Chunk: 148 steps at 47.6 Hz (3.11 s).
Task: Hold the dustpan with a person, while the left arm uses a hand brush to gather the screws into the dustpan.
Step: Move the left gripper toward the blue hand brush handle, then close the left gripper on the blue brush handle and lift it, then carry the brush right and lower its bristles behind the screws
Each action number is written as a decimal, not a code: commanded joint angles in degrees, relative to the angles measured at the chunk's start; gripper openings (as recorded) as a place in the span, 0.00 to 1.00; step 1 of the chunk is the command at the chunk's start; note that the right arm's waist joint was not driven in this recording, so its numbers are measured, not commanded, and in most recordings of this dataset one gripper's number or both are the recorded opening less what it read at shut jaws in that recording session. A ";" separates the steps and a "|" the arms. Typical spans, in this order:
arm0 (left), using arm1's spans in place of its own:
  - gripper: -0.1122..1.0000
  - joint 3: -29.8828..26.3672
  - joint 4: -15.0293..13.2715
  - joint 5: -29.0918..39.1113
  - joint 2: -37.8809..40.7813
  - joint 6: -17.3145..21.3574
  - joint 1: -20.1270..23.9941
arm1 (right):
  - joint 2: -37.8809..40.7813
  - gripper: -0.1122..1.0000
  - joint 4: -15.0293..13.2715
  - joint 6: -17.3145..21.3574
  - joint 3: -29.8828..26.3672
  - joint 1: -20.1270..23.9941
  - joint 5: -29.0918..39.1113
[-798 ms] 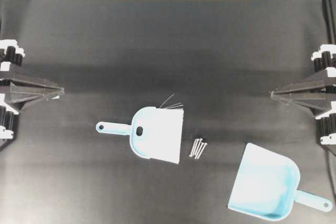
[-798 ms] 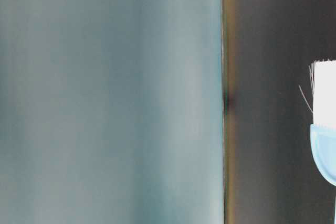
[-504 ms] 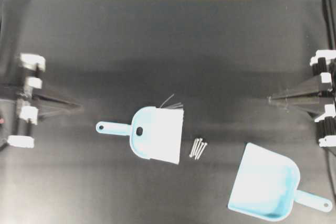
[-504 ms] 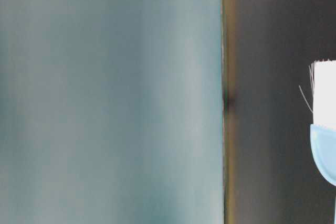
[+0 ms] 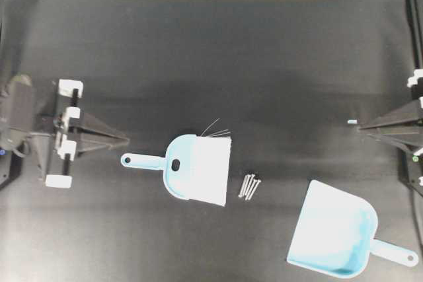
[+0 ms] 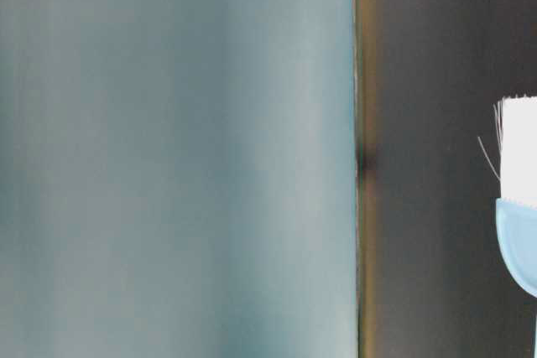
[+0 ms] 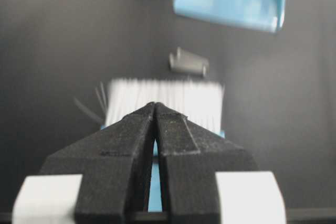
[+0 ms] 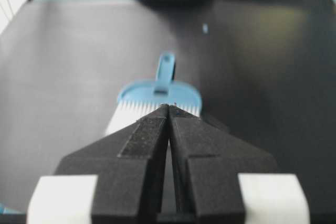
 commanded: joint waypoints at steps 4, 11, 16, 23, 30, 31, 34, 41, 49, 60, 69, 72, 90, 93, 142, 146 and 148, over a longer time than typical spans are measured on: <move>0.15 0.97 0.18 -4.92 5.36 -0.09 0.70 | -3.25 0.10 2.02 4.31 0.00 0.00 5.10; 0.51 2.20 0.18 -10.99 9.67 -0.09 2.37 | -5.80 0.10 1.76 6.15 0.70 0.00 4.75; 0.78 3.60 0.18 -16.79 13.97 0.00 2.99 | -7.21 0.10 1.67 6.06 1.76 0.00 4.31; 0.84 3.52 0.18 -23.55 21.09 -0.18 2.90 | -8.70 0.10 1.05 5.98 2.64 0.00 2.99; 0.85 1.41 0.18 -28.04 29.88 -0.18 2.46 | -9.49 0.10 1.05 5.98 2.81 0.00 2.90; 0.86 1.14 0.18 -28.39 31.11 -0.18 2.29 | -9.67 0.10 0.97 5.89 2.90 0.00 2.90; 0.86 0.18 0.18 -28.92 34.28 -0.09 1.85 | -9.76 0.10 0.88 5.89 2.81 0.00 2.90; 0.86 -2.37 0.18 -28.74 39.46 -0.09 0.62 | -9.84 0.10 0.88 5.80 2.90 0.00 2.90; 0.86 -3.96 0.18 -25.58 41.13 -0.09 -0.26 | -9.84 0.10 0.88 5.80 3.08 0.00 2.90; 0.86 -6.59 0.18 -18.11 41.57 0.62 -0.53 | -9.84 0.10 0.79 5.80 3.78 0.00 2.99; 0.81 -6.86 0.18 -14.94 41.66 0.70 0.18 | -9.84 0.10 0.88 5.89 3.96 0.00 4.22; 0.76 -6.94 0.18 -13.01 41.57 0.70 0.00 | -9.84 0.10 0.88 5.89 4.13 0.00 5.36; 0.37 -8.17 0.26 -5.19 34.72 3.08 0.35 | -9.84 0.10 0.88 5.89 5.27 0.00 8.53; 0.37 -9.40 0.26 -0.35 32.26 3.52 0.70 | -9.84 0.10 0.88 5.89 5.54 0.00 8.53; 0.37 -54.67 0.79 101.16 24.43 22.68 3.16 | -9.93 0.10 1.23 7.29 8.70 -0.09 8.70; 0.38 -58.01 0.79 104.41 26.72 22.85 3.34 | -9.93 0.10 1.23 7.29 8.70 0.00 8.70; 0.37 -59.24 0.79 104.85 27.69 22.94 3.34 | -10.02 0.10 1.14 7.29 8.70 0.00 8.70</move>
